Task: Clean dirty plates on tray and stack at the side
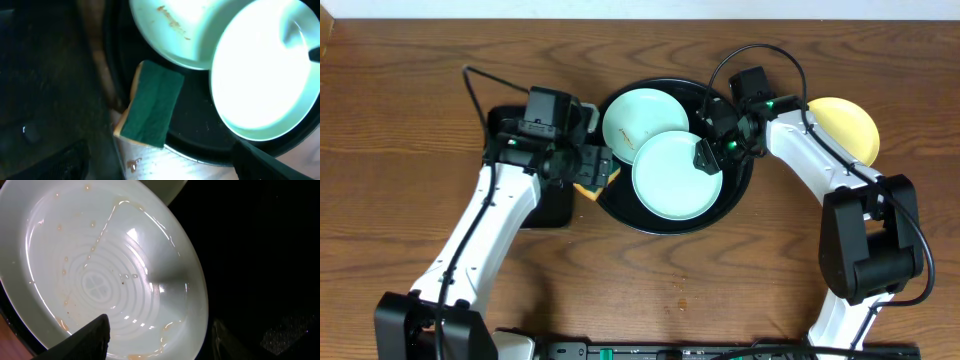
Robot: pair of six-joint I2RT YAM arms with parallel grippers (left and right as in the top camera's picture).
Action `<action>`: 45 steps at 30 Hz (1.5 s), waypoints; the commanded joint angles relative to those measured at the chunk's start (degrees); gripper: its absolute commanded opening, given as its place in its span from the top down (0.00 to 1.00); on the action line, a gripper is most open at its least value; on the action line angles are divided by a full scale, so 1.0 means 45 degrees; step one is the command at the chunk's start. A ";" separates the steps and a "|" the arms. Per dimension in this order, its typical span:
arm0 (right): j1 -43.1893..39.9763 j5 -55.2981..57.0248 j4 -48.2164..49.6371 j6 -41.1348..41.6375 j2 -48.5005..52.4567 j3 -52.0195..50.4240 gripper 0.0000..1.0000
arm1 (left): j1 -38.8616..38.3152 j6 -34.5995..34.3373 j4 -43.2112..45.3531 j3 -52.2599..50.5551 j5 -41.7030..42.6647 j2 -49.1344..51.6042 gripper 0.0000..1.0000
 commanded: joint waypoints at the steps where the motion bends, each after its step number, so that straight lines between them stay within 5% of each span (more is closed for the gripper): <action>1: -0.0092 -0.0233 -0.0005 -0.0141 0.0078 -0.0063 0.37 | -0.0447 0.2361 0.0151 -0.0117 0.0000 0.0262 0.10; 9: -0.0092 -0.0233 -0.0010 -0.0141 0.0078 -0.0063 0.37 | -0.0845 0.2540 0.0665 -0.0136 -0.1185 0.1783 0.11; 15: -0.0092 -0.0233 -0.0010 -0.0141 0.0078 -0.0063 0.37 | -0.0831 0.2720 0.0763 -0.0136 -0.1331 0.2812 0.25; 26: -0.0092 -0.0228 -0.0010 -0.0151 0.0078 -0.0063 0.36 | -0.0845 0.2710 0.0908 -0.0355 -0.1316 0.3633 0.27; 35: -0.0092 -0.0083 0.0330 -0.0146 0.0097 -0.0301 0.34 | -0.0840 0.2715 0.1015 -0.0350 -0.1326 0.3701 0.48; 45: -0.0092 -0.0083 0.2191 -0.0141 0.0097 -0.1705 0.30 | -0.0845 0.2715 0.1059 -0.0350 -0.1316 0.3706 0.49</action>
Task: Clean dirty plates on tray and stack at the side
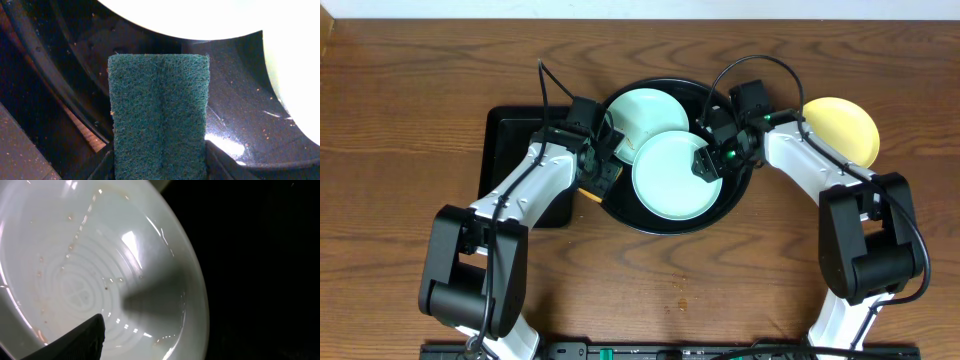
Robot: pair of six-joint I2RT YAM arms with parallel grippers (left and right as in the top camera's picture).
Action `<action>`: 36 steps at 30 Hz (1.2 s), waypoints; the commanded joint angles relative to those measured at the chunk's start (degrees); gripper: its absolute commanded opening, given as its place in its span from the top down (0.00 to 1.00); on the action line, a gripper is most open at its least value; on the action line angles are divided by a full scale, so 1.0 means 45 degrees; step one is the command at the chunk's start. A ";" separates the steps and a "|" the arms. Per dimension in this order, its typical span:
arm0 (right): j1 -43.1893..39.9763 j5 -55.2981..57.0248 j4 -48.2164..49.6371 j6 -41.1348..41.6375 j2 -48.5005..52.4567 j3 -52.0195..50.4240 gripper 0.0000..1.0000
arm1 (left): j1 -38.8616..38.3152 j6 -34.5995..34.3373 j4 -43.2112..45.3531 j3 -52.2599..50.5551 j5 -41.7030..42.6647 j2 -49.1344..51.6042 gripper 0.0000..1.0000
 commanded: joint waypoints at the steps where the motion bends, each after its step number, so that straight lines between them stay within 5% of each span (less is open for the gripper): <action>1: -0.0092 -0.0087 0.0476 -0.0131 0.0092 -0.0389 0.30 | -0.0019 0.0121 0.0010 -0.0204 -0.0063 0.0092 0.50; 5: -0.0092 -0.0087 0.1447 -0.0131 0.0092 -0.1073 0.34 | -0.0019 0.0121 0.0024 -0.0204 -0.0063 0.0087 0.53; 6: -0.0092 -0.0087 0.1617 -0.0131 0.0092 -0.1175 0.45 | -0.0019 0.0121 0.0024 -0.0204 -0.0063 0.0092 0.58; 8: -0.0097 -0.0087 0.1729 -0.0131 0.0092 -0.1209 0.94 | -0.0015 0.0121 0.0053 -0.0204 -0.0068 0.0092 0.66; 9: -0.0107 -0.0165 0.1807 -0.0107 0.0063 -0.1205 0.99 | -0.0015 0.0121 0.0063 -0.0185 -0.0068 0.0087 0.70; 14: -0.0107 -0.0379 0.1855 0.0563 -0.0306 -0.1039 0.99 | -0.0015 0.0117 0.0049 0.0301 -0.0068 -0.0262 0.92; 25: -0.0102 0.2157 0.1020 0.2322 -0.2283 -0.1044 0.99 | -0.0005 -0.0865 0.0073 0.0748 -0.0063 -0.3852 0.92; 31: 0.0097 0.4371 0.0505 0.5814 -0.2453 -0.1064 0.99 | -0.0044 -0.4007 0.0175 0.0743 0.1826 -0.4707 0.92; 36: 0.0452 0.4337 0.0481 0.6649 -0.2458 -0.1083 0.99 | -0.0714 -0.6169 0.0374 0.0733 0.3099 -0.4415 0.92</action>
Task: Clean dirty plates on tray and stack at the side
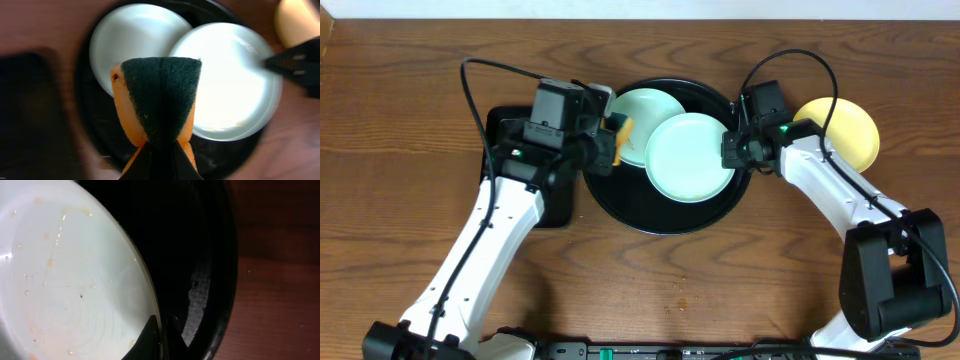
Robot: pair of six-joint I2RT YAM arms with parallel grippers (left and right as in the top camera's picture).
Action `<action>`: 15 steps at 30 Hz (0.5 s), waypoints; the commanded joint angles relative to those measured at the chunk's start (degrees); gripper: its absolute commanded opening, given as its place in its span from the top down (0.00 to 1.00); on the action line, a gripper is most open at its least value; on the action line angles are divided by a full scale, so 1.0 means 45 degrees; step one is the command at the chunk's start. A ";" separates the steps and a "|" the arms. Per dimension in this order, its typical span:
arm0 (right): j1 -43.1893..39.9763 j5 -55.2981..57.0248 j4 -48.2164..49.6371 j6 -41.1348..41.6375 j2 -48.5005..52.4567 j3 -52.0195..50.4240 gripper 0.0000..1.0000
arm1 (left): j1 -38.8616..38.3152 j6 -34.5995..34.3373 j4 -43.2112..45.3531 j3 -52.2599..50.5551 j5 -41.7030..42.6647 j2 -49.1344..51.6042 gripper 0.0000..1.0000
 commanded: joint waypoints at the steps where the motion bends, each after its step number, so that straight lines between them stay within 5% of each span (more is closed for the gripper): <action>1: 0.0437 0.0427 -0.0029 0.1311 -0.0160 0.0000 0.99 | -0.0699 -0.2395 0.0287 0.0160 0.1161 0.0321 0.93; 15: 0.0622 -0.0665 -0.0277 0.1054 -0.1404 0.0000 0.99 | -0.3303 -0.5994 0.3944 0.0141 0.0432 0.3551 0.92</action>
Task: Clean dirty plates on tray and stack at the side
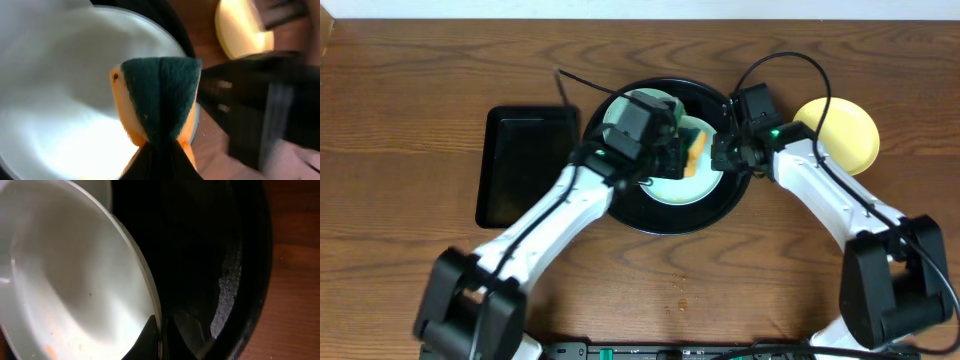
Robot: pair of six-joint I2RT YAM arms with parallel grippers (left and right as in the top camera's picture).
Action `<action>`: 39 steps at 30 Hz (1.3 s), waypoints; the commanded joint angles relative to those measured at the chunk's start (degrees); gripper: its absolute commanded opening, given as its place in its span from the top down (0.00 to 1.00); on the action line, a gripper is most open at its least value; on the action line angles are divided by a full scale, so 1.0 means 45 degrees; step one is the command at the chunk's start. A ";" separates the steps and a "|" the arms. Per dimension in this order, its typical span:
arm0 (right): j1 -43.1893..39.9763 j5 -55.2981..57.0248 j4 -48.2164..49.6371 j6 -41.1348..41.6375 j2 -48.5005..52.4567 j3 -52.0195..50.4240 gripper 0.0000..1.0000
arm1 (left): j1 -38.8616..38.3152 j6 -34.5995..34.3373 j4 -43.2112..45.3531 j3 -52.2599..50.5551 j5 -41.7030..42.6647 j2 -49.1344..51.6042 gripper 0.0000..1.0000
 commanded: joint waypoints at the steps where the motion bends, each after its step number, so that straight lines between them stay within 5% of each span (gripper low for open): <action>1: 0.0073 -0.0160 -0.0087 0.0117 -0.1044 0.0029 0.99 | -0.0039 -0.1273 0.0369 0.0141 -0.0359 0.0709 0.92; 9: 0.0087 -0.0899 -0.0170 -0.0287 -0.1613 0.0029 0.99 | -0.0039 -0.1467 0.1161 0.0141 -0.0544 0.1763 0.92; 24: 0.0238 -0.0491 -0.0233 -0.0884 -0.1608 -0.0272 0.99 | 0.0685 -0.0442 0.0568 0.0141 -0.4765 0.1792 0.92; 29: 0.0238 0.0039 -0.0083 -0.0884 -0.1608 -0.0491 0.99 | 0.0889 -0.0112 0.0379 0.0146 -0.4469 0.1763 0.92; 39: 0.0238 0.0806 -0.0083 -0.0879 -0.1608 -0.0491 0.99 | 0.0107 -0.0010 -0.1384 0.0146 -0.0544 0.1622 0.92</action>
